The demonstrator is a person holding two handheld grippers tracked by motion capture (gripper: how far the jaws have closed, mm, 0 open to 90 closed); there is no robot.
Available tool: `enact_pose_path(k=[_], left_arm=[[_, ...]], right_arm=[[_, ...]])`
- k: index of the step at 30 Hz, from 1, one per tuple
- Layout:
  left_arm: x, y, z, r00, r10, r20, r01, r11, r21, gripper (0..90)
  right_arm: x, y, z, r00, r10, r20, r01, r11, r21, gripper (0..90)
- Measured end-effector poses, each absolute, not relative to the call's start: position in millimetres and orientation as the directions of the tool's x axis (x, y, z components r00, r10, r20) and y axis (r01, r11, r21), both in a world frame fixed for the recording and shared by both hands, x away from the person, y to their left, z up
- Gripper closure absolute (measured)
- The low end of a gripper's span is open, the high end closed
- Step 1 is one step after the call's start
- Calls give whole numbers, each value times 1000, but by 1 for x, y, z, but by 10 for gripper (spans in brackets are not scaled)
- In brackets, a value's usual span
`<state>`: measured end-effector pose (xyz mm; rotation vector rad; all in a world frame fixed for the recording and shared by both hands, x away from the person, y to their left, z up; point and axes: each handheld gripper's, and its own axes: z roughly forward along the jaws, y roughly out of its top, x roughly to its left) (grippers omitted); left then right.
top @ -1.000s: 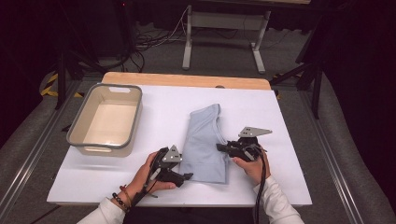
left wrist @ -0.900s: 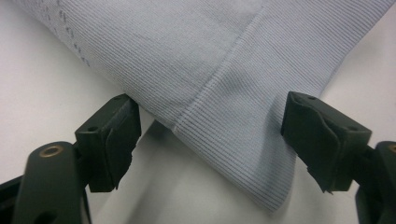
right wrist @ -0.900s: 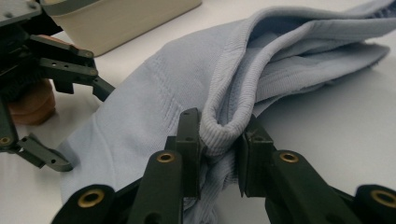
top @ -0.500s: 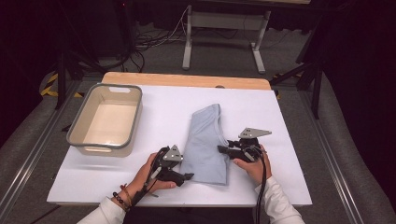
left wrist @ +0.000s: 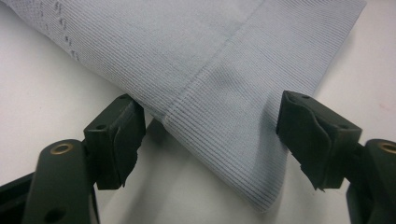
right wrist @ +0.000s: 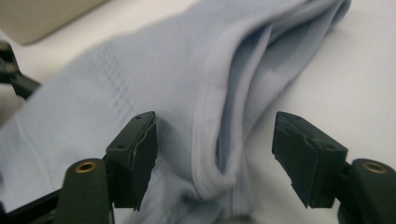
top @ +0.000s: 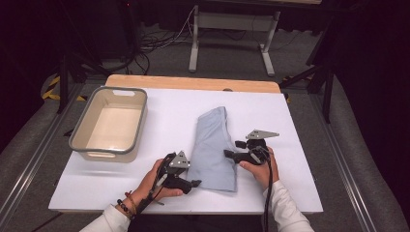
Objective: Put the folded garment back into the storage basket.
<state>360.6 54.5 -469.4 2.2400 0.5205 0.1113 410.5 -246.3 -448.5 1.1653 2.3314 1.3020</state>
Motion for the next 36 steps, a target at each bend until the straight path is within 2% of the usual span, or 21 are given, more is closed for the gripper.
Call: enact_pose_path(k=[4,9,10,15,17,21,27,31,33,36], left_arm=[[357,54,-468,909,411,-74,322,-575,752,206],[358,57,-465,905,420,-68,320,-566,759,186],[358,58,-464,902,426,-67,322,-561,763,186],[360,58,-467,905,420,-64,323,-583,746,193],[360,56,-469,905,419,-74,329,-577,747,196],[360,54,-469,905,419,-72,328,-581,745,221],[360,55,-470,906,416,-74,328,-581,745,234],[360,55,-470,907,414,-77,328,-581,745,233],[360,54,-470,907,414,-75,327,-581,745,233],[360,55,-470,908,413,-71,324,-583,745,233]], right_arm=[[415,-239,-433,-651,748,129,479,274,834,247],[433,-225,-427,-646,756,103,471,289,833,180],[442,-218,-430,-640,765,73,478,322,818,126],[466,-213,-436,-642,759,111,526,330,784,61],[474,-214,-432,-638,758,138,529,300,794,94],[478,-213,-429,-628,766,134,527,293,797,97],[492,-200,-453,-607,785,120,614,368,699,99],[496,-197,-457,-614,782,105,618,394,680,100],[494,-193,-457,-616,785,67,608,419,675,143],[489,-189,-455,-644,763,60,586,442,679,335]])
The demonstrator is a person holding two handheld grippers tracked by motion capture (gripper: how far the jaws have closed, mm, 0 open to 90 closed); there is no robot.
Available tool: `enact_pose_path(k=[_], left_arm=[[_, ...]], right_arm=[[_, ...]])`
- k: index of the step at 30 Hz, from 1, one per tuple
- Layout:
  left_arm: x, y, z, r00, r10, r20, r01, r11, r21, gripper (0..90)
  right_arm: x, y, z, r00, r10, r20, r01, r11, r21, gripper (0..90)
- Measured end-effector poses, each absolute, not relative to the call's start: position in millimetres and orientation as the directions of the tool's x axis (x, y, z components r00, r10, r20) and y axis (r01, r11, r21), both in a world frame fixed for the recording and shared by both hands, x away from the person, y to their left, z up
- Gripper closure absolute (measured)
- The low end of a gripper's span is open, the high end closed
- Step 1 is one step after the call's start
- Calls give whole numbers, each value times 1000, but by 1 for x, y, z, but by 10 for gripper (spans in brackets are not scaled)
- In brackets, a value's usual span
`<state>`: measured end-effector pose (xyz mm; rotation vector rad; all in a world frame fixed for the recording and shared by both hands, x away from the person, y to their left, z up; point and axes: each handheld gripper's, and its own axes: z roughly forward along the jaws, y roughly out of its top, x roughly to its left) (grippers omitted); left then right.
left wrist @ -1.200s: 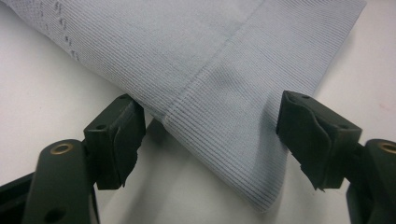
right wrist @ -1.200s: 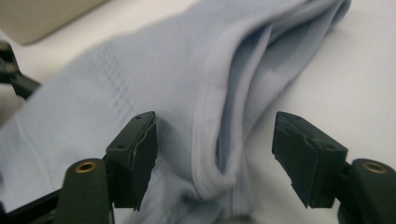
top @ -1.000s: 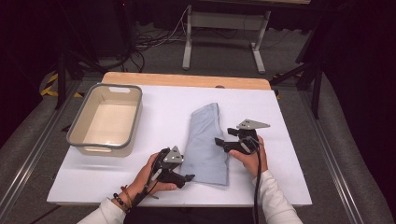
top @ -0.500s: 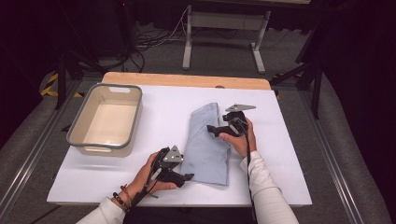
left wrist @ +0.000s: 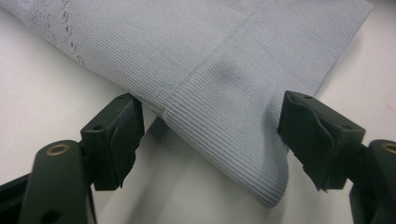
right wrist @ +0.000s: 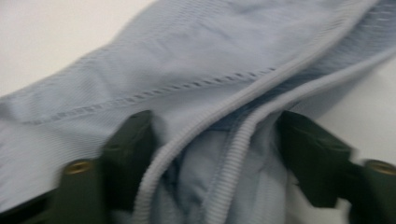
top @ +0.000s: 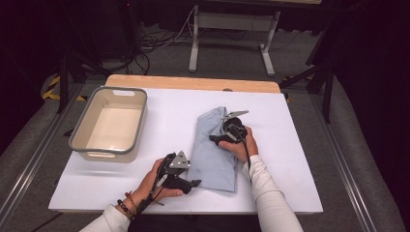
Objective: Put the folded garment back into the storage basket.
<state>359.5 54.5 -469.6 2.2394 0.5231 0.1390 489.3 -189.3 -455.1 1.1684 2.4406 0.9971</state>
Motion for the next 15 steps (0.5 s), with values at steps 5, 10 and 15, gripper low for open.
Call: enact_pose_path(k=[5,10,15], left_arm=[[360,54,-470,907,415,-75,328,-582,745,232],[360,54,-470,906,418,-73,327,-580,746,226],[360,54,-470,905,420,-75,333,-585,740,210]], right_arm=[[487,-188,-454,-675,731,99,580,442,684,520],[487,-192,-456,-699,689,193,596,410,691,724],[483,-194,-454,-714,679,173,562,408,720,737]])
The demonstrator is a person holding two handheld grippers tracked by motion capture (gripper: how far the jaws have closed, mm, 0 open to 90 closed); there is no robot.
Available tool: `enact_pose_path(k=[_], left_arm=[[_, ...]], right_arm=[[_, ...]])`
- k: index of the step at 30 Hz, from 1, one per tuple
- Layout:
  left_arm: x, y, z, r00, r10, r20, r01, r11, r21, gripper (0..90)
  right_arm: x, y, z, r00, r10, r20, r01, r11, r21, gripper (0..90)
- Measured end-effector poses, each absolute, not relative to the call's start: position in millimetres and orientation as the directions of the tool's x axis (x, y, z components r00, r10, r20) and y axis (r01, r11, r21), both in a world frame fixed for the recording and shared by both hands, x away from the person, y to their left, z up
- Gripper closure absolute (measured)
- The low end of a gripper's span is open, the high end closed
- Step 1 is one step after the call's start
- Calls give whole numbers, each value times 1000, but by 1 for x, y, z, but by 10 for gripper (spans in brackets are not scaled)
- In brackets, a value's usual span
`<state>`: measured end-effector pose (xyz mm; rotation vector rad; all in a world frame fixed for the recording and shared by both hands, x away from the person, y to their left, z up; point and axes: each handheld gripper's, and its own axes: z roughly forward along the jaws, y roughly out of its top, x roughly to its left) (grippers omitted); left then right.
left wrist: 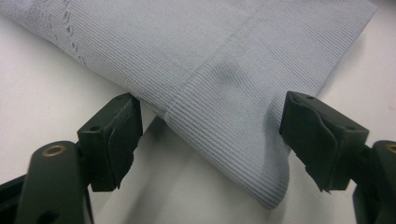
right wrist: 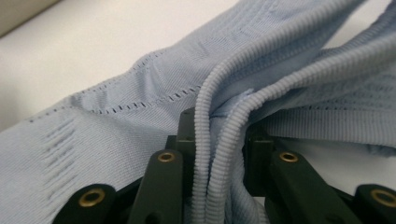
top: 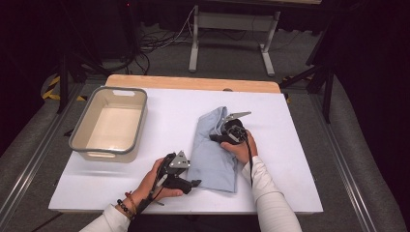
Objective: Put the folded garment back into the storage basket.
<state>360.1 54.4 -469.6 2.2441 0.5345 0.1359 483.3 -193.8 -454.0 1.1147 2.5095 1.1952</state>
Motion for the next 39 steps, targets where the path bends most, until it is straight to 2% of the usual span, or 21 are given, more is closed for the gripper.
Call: enact_pose_path(k=[5,10,12,15,17,20,23,24,39], left_arm=[[361,53,-470,906,416,-78,333,-587,738,176],[362,51,-470,909,406,-95,339,-589,734,195],[364,50,-470,916,385,-115,339,-586,736,243],[364,47,-469,925,350,-149,338,-578,742,380],[365,48,-469,934,314,-169,329,-577,747,509],[365,50,-468,935,307,-180,331,-564,757,669],[363,50,-468,940,300,-164,314,-567,762,753],[360,50,-466,945,300,-132,289,-572,768,762],[350,58,-454,958,285,-35,202,-584,786,788]], right_arm=[[470,-205,-437,-734,654,183,488,321,812,744],[459,-211,-423,-757,626,190,440,271,856,744],[453,-212,-413,-772,611,178,405,256,878,745],[447,-212,-404,-783,601,164,380,252,890,744],[443,-212,-401,-787,598,151,364,253,896,744],[438,-213,-399,-790,600,130,343,255,904,743],[436,-214,-399,-788,602,125,339,256,905,742],[433,-215,-399,-785,608,117,337,261,904,742],[420,-211,-390,-784,616,78,293,256,921,740]])
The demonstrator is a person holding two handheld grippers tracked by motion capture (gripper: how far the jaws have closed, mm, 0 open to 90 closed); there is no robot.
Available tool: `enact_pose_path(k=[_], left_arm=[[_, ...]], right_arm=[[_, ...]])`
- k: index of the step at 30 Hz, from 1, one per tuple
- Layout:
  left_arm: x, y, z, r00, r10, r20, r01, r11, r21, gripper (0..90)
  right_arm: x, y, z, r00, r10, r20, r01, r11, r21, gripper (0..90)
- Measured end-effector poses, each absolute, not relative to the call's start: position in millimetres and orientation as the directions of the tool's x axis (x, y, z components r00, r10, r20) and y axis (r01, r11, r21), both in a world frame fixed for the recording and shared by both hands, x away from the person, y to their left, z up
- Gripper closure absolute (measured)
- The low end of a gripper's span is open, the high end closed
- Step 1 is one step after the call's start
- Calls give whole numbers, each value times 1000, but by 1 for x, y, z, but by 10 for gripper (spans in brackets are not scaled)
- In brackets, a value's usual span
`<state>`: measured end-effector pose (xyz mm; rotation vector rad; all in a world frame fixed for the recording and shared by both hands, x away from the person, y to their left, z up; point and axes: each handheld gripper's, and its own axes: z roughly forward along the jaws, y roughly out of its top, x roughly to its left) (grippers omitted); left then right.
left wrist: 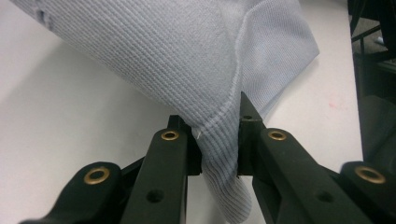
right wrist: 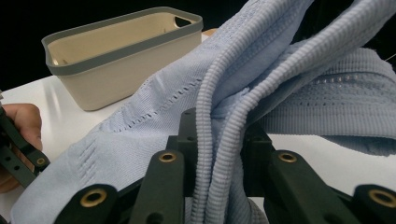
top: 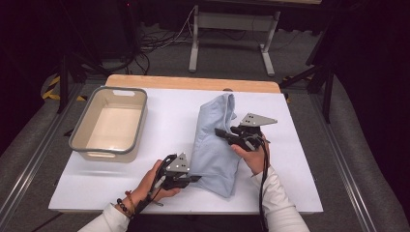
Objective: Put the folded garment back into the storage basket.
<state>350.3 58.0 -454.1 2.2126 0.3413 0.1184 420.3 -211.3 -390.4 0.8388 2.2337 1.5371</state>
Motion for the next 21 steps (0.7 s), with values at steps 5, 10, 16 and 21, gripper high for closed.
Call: enact_pose_path(k=[5,10,16,21], left_arm=[[349,65,-449,958,286,-12,185,-588,787,790],[347,68,-446,958,285,0,175,-587,791,790],[347,70,-447,960,279,8,166,-593,788,790],[346,72,-445,963,267,16,154,-601,784,791]], right_arm=[[416,-208,-386,-785,617,57,274,262,925,738],[414,-206,-385,-786,617,46,259,261,930,738],[414,-205,-387,-789,613,51,258,255,932,738],[413,-203,-387,-791,609,50,254,254,933,738]])
